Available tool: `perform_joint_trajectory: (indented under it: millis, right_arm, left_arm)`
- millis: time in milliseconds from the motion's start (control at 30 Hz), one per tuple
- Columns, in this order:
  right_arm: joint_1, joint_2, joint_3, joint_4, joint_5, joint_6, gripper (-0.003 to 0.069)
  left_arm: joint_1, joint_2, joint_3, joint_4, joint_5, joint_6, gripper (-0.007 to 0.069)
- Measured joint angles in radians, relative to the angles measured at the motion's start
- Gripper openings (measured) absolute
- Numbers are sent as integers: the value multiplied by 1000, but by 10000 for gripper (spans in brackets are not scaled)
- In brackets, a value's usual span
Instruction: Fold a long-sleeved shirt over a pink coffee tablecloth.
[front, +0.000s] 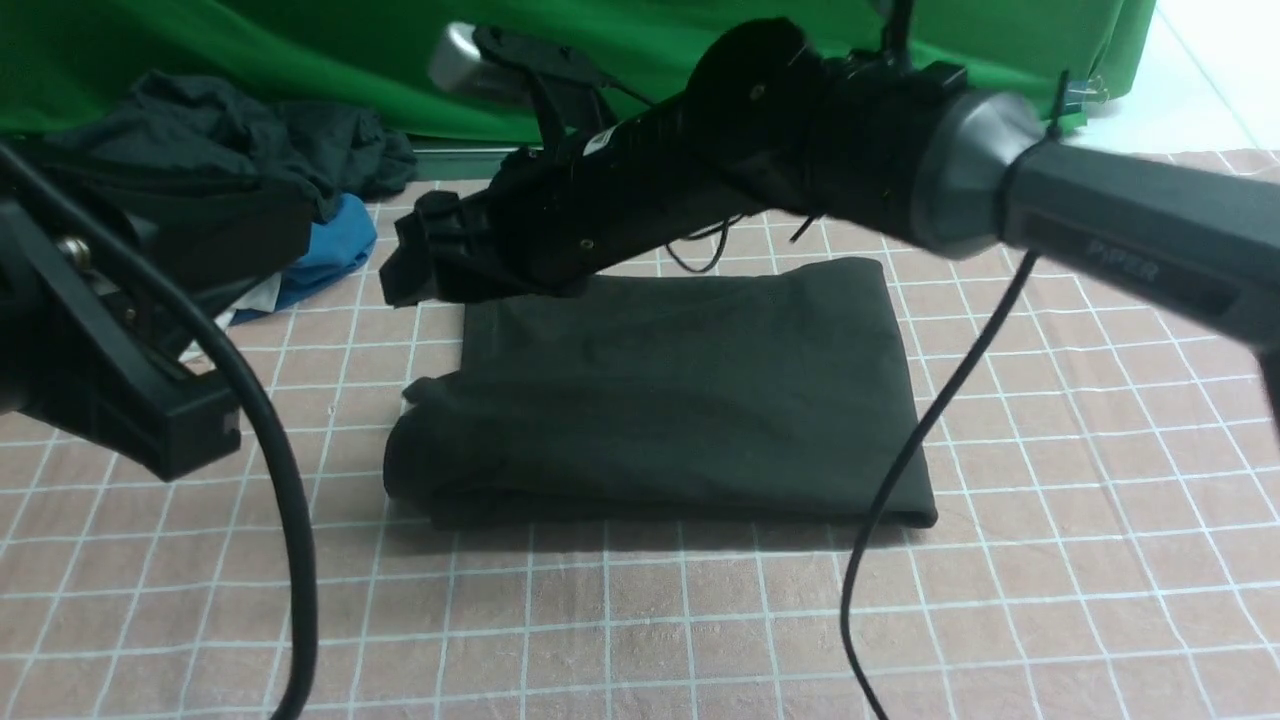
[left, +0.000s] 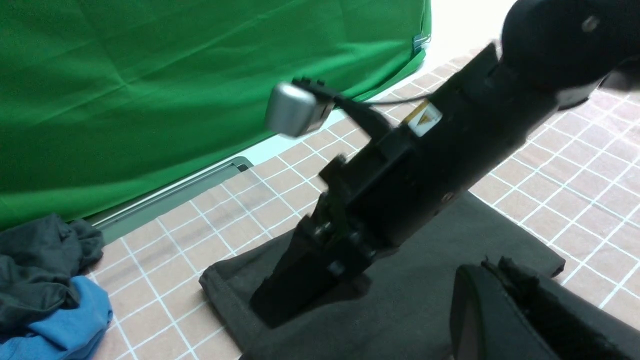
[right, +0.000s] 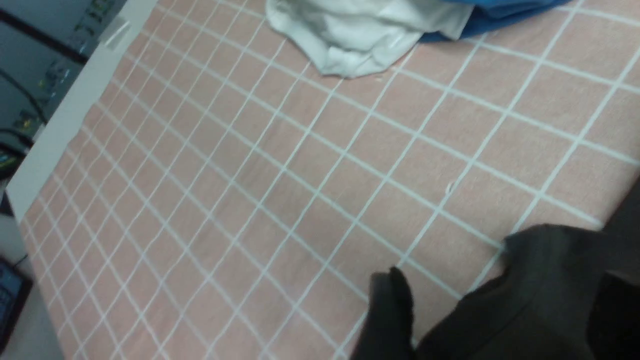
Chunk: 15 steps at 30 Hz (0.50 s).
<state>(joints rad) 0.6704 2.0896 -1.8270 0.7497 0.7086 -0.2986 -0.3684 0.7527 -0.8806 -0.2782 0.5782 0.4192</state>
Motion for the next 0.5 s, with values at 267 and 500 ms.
perform_joint_trajectory:
  millis: [267, 500]
  right_arm:
    - [-92, -197, 34, -488, 277, 124, 118]
    - [-219, -384, 419, -639, 159, 239, 29]
  left_arm:
    - [0, 46, 0, 10, 0, -86, 17]
    - [0, 329, 0, 47, -44, -213, 17]
